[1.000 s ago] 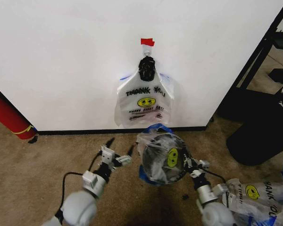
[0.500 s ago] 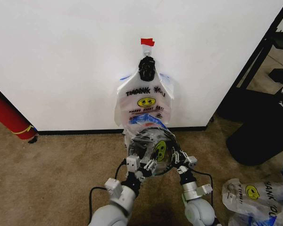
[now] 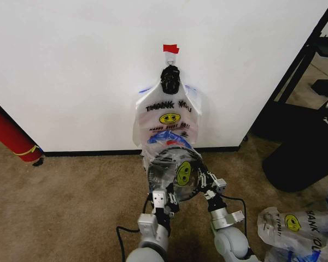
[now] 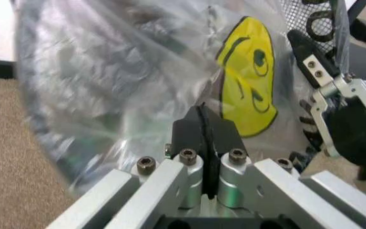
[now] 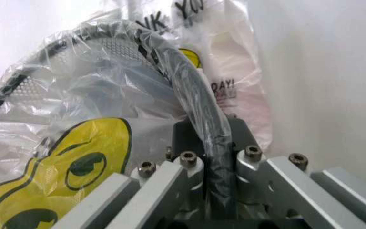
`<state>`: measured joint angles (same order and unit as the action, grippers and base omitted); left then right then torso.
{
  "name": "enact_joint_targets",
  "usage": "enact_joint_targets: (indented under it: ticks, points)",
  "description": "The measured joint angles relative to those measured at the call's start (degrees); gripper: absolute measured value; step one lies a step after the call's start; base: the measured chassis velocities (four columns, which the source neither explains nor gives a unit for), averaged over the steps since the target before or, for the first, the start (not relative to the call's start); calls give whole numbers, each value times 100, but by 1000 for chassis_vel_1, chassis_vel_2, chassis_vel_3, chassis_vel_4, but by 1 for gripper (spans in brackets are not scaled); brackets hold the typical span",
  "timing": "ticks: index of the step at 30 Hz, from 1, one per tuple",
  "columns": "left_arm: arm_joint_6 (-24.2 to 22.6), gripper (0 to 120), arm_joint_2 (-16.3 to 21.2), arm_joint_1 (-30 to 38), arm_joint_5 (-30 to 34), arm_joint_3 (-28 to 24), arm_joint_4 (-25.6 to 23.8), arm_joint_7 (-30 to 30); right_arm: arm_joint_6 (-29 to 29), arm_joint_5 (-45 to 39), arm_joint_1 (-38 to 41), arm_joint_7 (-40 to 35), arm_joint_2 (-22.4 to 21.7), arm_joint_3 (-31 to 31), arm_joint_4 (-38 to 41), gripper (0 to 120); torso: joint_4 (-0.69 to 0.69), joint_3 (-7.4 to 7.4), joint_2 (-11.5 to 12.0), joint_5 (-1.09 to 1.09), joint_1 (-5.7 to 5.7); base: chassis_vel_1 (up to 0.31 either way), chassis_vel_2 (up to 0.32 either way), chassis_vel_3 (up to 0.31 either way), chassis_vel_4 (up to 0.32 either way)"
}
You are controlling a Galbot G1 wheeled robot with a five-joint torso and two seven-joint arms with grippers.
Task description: Pick up the garbage bag from the wall and place it over the trash bin.
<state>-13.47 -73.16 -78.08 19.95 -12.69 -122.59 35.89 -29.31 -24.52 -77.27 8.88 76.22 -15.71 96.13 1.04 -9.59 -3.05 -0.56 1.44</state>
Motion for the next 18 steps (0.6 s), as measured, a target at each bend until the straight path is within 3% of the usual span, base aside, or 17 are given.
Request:
enact_joint_targets:
  ticks: [11,18]
  points:
    - [-106,0,-148,295,-400,-14,309,-15,163,59,29,-17,-324,165,112,0,0,0,0,0,0,0,0,0,0]
    - [-138,0,20,529,-345,-93,443,-77,161,52,159,-19,-553,181,67,0,0,0,0,-1,0,0,0,0,0]
